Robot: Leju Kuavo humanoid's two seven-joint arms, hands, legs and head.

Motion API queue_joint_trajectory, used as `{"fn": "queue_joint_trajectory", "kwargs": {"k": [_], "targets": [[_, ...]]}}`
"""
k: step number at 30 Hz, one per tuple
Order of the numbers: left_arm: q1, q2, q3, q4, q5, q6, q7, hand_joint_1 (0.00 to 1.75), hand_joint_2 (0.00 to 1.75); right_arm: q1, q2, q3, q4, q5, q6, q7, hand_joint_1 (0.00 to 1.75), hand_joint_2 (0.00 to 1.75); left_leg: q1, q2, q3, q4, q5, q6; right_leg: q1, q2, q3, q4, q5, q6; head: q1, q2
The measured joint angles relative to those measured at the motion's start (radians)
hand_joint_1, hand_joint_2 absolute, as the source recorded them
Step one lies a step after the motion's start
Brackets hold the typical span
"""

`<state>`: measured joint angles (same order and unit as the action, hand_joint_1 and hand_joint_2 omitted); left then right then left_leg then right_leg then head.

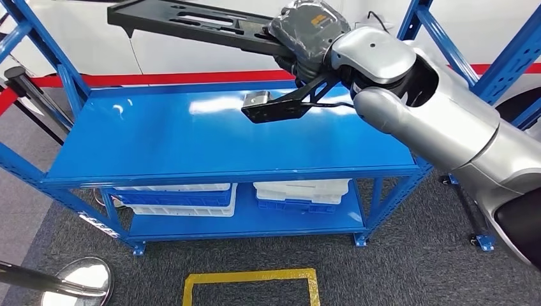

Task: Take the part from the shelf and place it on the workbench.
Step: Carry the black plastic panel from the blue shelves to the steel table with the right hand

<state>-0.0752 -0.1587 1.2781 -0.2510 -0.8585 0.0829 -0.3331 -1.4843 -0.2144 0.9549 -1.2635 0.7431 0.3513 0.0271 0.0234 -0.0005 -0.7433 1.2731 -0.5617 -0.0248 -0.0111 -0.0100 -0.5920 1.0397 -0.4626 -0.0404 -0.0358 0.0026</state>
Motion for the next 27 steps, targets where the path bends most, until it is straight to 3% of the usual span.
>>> {"fn": "queue_joint_trajectory", "kwargs": {"k": [1, 2, 4, 6, 8, 10, 11, 14, 15, 16, 17, 19, 21, 22, 23, 25, 26, 27], "targets": [[0.0, 0.0, 0.0, 0.0, 0.0, 0.0, 0.0, 0.0, 1.75, 0.0, 0.0, 0.001, 0.001, 0.0, 0.0, 0.0, 1.75, 1.75, 0.0, 0.0, 0.0, 0.034, -0.002, -0.002, 0.001, 0.0, -0.014, 0.004, 0.008, 0.001, 0.0, 0.0], [-0.001, 0.0, 0.0, 0.0, -0.001, 0.0, 0.0, 0.0, 1.75, 0.001, 0.0, 0.001, 0.001, 0.0, 0.0, 0.0, 1.75, 1.75, 0.0, 0.0, 0.017, 0.033, 0.015, -0.003, 0.001, 0.0, -0.027, 0.01, 0.014, 0.002, 0.0, 0.0], [-0.003, 0.0, 0.001, 0.0, -0.002, 0.0, 0.0, 0.0, 1.75, 0.001, 0.0, 0.002, 0.001, 0.0, 0.0, 0.0, 1.75, 1.75, 0.0, 0.0, 0.096, -0.062, 0.058, 0.0, 0.0, 0.0, -0.051, 0.021, 0.025, 0.009, 0.0, 0.0], [-0.003, 0.0, 0.001, 0.0, -0.003, 0.0, 0.0, 0.0, 1.75, 0.0, 0.0, 0.002, 0.002, 0.0, -0.002, 0.0, 1.75, 1.75, -0.003, -0.002, 0.175, -0.182, 0.061, 0.008, 0.002, -0.001, -0.065, 0.028, 0.037, 0.019, 0.0, 0.0], [-0.003, 0.0, 0.001, 0.0, -0.002, 0.0, 0.0, 0.0, 1.75, 0.0, 0.001, 0.002, 0.003, -0.001, -0.003, 0.0, 1.75, 1.75, -0.008, -0.005, 0.196, -0.227, 0.056, 0.018, 0.003, -0.001, -0.071, 0.024, 0.053, 0.03, 0.0, 0.0], [-0.002, 0.0, 0.001, 0.0, -0.002, 0.0, 0.001, 0.0, 1.75, 0.001, 0.0, 0.002, 0.006, -0.002, -0.003, 0.0, 1.75, 1.75, -0.006, -0.003, 0.185, -0.238, 0.076, 0.034, 0.002, 0.001, -0.077, 0.022, 0.056, 0.041, 0.001, 0.0], [-0.003, 0.0, 0.001, 0.0, -0.002, 0.0, 0.001, 0.0, 1.75, 0.002, 0.0, 0.002, 0.008, -0.002, -0.004, 0.0, 1.75, 1.75, -0.004, 0.0, 0.177, -0.243, 0.089, 0.045, 0.002, 0.003, -0.084, 0.035, 0.035, 0.045, 0.001, 0.0], [-0.005, 0.0, 0.001, 0.0, -0.003, 0.001, 0.003, 0.0, 1.75, 0.003, -0.002, 0.002, 0.012, -0.002, -0.004, -0.001, 1.75, 1.75, -0.004, 0.007, 0.14, -0.249, 0.127, 0.063, -0.001, 0.009, -0.124, 0.176, -0.101, 0.053, 0.001, 0.0], [-0.005, 0.0, 0.001, 0.0, -0.003, 0.001, 0.004, 0.0, 1.75, 0.005, -0.002, 0.002, 0.012, -0.002, -0.004, -0.002, 1.75, 1.75, -0.004, 0.007, 0.124, -0.248, 0.138, 0.063, -0.002, 0.009, -0.134, 0.235, -0.13, 0.055, 0.001, 0.0], [-0.004, 0.0, 0.002, 0.0, -0.003, 0.001, 0.004, 0.0, 1.75, 0.007, -0.002, 0.002, 0.013, -0.002, -0.004, -0.003, 1.75, 1.75, -0.005, 0.007, 0.108, -0.247, 0.15, 0.063, -0.002, 0.009, -0.134, 0.276, -0.135, 0.057, 0.001, 0.0], [-0.004, 0.0, 0.002, 0.0, -0.003, 0.001, 0.005, 0.0, 1.75, 0.01, -0.002, 0.002, 0.014, -0.002, -0.004, -0.003, 1.75, 1.75, -0.005, 0.007, 0.092, -0.246, 0.162, 0.062, -0.002, 0.009, -0.12, 0.288, -0.117, 0.057, 0.001, 0.0], [-0.004, -0.001, 0.003, 0.0, -0.003, 0.001, 0.005, 0.0, 1.75, 0.012, -0.003, 0.002, 0.016, -0.002, -0.006, -0.003, 1.75, 1.75, -0.005, 0.007, 0.063, -0.243, 0.185, 0.057, -0.002, 0.009, -0.046, 0.217, -0.059, 0.053, 0.001, 0.0], [-0.004, -0.003, 0.005, 0.0, -0.003, 0.001, 0.005, 0.0, 1.75, 0.012, -0.001, 0.002, 0.014, -0.002, -0.008, -0.003, 1.75, 1.75, -0.007, 0.007, 0.044, -0.239, 0.204, 0.049, 0.004, 0.009, 0.056, 0.077, -0.06, 0.044, 0.001, 0.0], [-0.004, -0.004, 0.006, 0.0, -0.003, 0.001, 0.005, 0.0, 1.75, 0.013, 0.0, 0.002, 0.012, -0.002, -0.01, -0.003, 1.75, 1.75, -0.007, 0.007, 0.04, -0.24, 0.214, 0.044, 0.007, 0.009, 0.087, 0.025, -0.071, 0.04, 0.001, 0.0], [-0.003, -0.005, 0.007, 0.0, -0.003, 0.002, 0.004, 0.0, 1.75, 0.013, 0.001, 0.002, 0.01, -0.002, -0.012, -0.002, 1.75, 1.75, -0.007, 0.007, 0.037, -0.244, 0.225, 0.038, 0.011, 0.009, 0.101, -0.005, -0.08, 0.037, 0.001, 0.0], [-0.001, -0.005, 0.009, 0.0, -0.003, 0.004, 0.002, 0.0, 1.75, 0.016, 0.001, 0.002, 0.009, -0.001, -0.013, -0.001, 1.75, 1.75, -0.006, 0.005, 0.033, -0.252, 0.24, 0.025, 0.011, 0.006, 0.087, -0.016, -0.062, 0.026, 0.001, 0.0], [-0.001, -0.004, 0.009, 0.0, -0.004, 0.007, 0.001, 0.0, 1.75, 0.018, 0.002, 0.003, 0.009, -0.001, -0.013, 0.0, 1.75, 1.75, -0.006, 0.004, 0.026, -0.245, 0.223, 0.019, 0.008, 0.004, 0.078, -0.019, -0.049, 0.018, 0.0, 0.0], [0.0, -0.004, 0.009, 0.0, -0.005, 0.01, 0.0, 0.0, 1.75, 0.019, 0.002, 0.004, 0.008, 0.0, -0.012, 0.001, 1.75, 1.75, -0.005, 0.002, 0.015, -0.219, 0.185, 0.014, 0.004, 0.001, 0.065, -0.023, -0.034, 0.01, 0.0, 0.0]]}}
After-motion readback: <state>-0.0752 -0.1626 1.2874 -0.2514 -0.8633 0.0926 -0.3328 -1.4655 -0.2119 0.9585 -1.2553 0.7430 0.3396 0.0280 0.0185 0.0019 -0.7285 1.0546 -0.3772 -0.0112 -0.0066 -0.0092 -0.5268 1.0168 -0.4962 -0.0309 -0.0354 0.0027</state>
